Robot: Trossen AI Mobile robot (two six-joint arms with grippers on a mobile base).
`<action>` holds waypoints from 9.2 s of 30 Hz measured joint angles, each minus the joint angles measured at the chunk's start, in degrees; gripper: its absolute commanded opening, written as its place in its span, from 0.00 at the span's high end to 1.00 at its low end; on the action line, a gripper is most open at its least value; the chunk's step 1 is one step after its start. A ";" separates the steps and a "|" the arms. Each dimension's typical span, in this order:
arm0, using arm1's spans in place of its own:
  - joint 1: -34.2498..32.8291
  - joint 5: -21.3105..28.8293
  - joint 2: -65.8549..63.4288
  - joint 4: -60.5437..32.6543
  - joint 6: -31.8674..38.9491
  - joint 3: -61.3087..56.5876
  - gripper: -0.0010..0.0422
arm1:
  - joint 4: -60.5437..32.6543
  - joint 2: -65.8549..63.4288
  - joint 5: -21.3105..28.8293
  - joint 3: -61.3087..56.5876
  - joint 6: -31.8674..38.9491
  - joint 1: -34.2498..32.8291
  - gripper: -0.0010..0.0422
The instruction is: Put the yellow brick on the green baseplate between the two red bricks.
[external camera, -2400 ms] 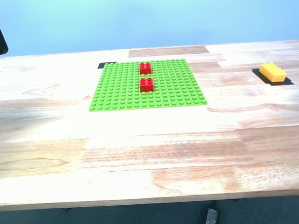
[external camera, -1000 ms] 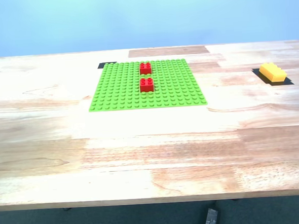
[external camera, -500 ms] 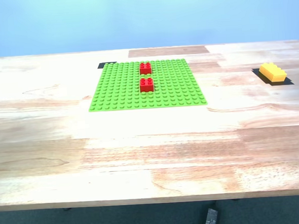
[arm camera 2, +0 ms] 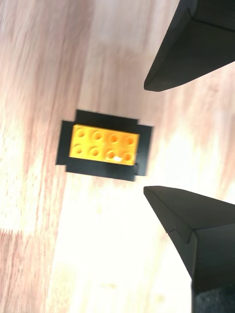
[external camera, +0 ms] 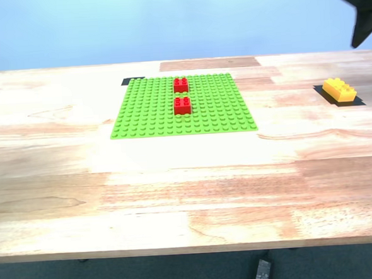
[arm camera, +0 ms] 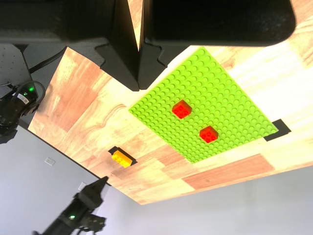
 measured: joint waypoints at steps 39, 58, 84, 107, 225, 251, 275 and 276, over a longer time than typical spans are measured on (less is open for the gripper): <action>0.02 -0.02 -0.04 -0.07 1.84 0.00 0.98 | 9.22 15.87 2.62 0.61 1.79 2.29 0.48; 0.02 -0.04 -0.17 -0.07 1.95 0.00 0.98 | 10.69 14.40 2.01 -0.85 1.09 2.91 0.74; 0.02 -0.04 0.33 1.07 1.86 0.00 0.98 | 4.35 4.09 0.92 16.72 -31.54 34.47 0.77; 0.04 -0.04 0.22 -0.55 1.81 0.00 0.98 | -4.96 36.22 3.37 39.69 -40.48 45.00 0.77; -1.09 -0.04 0.22 -0.22 3.91 0.00 0.98 | 7.45 37.35 1.38 32.17 -32.65 44.17 0.96; -1.09 -3.37 -0.70 2.23 5.25 0.02 0.98 | 9.20 12.31 1.92 29.88 -31.30 37.29 0.98; -1.07 -23.06 -15.28 48.19 -13.16 -24.09 0.98 | 60.24 -62.93 13.60 -47.56 9.53 26.32 0.98; -1.09 -23.65 -16.13 50.66 -13.46 -25.94 0.98 | 60.67 -65.09 14.86 -49.57 9.77 26.27 0.98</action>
